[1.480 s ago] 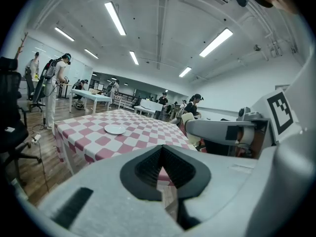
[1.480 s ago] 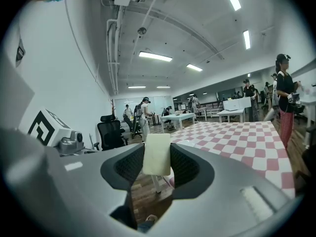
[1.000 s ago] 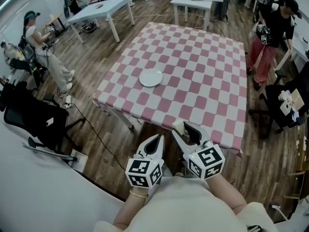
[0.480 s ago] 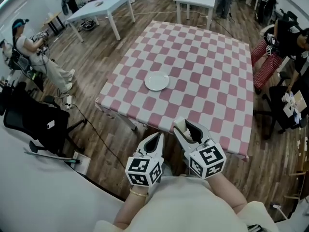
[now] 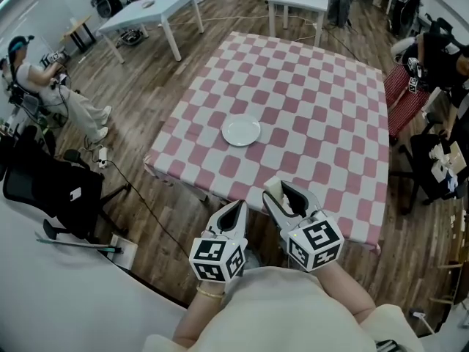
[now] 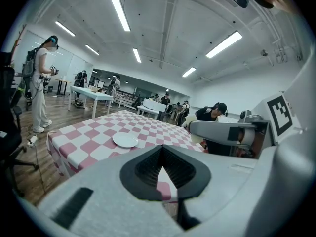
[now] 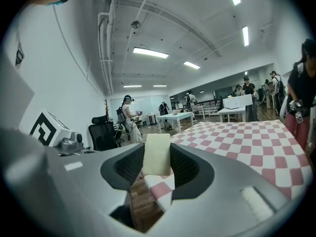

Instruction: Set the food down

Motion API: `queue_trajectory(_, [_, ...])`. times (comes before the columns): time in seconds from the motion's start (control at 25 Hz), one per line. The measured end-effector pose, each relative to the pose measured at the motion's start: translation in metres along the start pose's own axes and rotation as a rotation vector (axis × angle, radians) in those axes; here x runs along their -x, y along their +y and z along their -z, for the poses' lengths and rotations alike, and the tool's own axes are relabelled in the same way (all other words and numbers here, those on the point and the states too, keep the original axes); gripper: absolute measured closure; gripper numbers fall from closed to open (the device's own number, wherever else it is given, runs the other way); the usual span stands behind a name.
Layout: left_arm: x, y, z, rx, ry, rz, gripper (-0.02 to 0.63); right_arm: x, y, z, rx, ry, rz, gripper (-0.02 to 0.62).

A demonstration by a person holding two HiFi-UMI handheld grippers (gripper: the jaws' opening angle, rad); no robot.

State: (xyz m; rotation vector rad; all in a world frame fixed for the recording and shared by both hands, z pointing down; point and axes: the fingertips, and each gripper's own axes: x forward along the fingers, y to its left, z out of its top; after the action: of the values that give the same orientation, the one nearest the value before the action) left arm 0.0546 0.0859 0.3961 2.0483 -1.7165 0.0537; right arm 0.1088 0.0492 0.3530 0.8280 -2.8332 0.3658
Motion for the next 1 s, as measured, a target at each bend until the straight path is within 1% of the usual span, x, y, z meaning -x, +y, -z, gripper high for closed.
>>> queue_trajectory(0.4, [-0.025, 0.03, -0.021, 0.003, 0.003, 0.009, 0.606, -0.038, -0.013, -0.012, 0.01, 0.011, 0.007, 0.426])
queue_trajectory(1.0, [-0.057, 0.08, -0.052, -0.002, 0.014, 0.045, 0.606, -0.103, -0.018, -0.031, 0.011, 0.012, 0.025, 0.426])
